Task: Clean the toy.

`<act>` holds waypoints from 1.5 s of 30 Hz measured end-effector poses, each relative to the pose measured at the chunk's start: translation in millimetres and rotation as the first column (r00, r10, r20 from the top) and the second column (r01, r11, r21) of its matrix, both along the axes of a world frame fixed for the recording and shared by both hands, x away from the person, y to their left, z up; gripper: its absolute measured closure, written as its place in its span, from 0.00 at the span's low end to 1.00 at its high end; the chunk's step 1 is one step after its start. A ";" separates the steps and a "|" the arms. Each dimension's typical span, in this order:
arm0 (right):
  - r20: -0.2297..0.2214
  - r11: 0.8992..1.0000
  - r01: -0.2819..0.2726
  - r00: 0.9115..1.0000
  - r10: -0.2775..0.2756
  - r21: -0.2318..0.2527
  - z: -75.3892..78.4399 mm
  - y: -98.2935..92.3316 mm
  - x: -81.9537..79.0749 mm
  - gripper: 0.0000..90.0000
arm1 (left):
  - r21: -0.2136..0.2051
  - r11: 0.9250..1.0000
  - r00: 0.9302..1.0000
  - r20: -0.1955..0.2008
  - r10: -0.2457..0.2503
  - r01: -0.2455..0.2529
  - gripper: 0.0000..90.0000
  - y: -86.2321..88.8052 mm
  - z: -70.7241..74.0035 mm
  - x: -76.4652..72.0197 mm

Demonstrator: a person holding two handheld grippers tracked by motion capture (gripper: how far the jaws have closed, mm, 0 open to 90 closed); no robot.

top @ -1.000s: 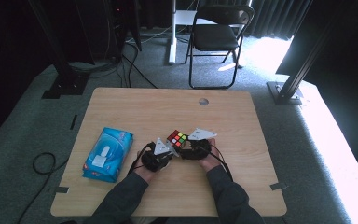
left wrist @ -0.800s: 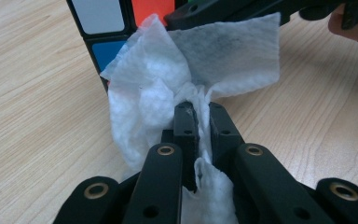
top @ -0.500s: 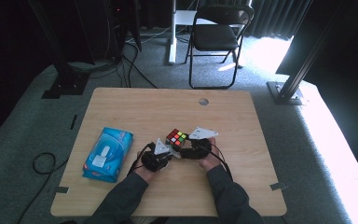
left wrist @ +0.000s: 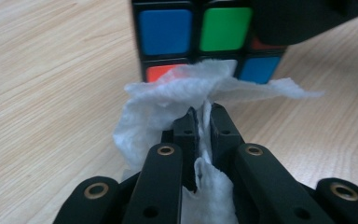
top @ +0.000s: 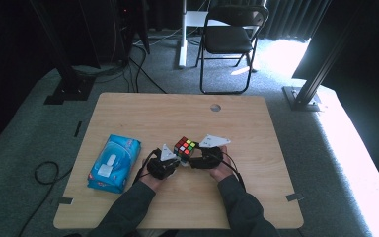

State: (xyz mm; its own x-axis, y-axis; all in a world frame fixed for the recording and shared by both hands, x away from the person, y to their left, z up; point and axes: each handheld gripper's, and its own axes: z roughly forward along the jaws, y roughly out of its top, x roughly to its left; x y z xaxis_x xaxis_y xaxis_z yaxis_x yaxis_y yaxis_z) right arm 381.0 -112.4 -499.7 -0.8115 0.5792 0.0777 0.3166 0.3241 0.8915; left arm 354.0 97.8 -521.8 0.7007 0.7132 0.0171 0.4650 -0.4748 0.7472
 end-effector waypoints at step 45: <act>-0.016 0.999 0.019 1.000 -0.018 0.036 0.0 -8.1 3.9 0.38 | -0.033 0.995 0.995 0.046 0.091 -0.089 0.94 14.5 10.8 3.7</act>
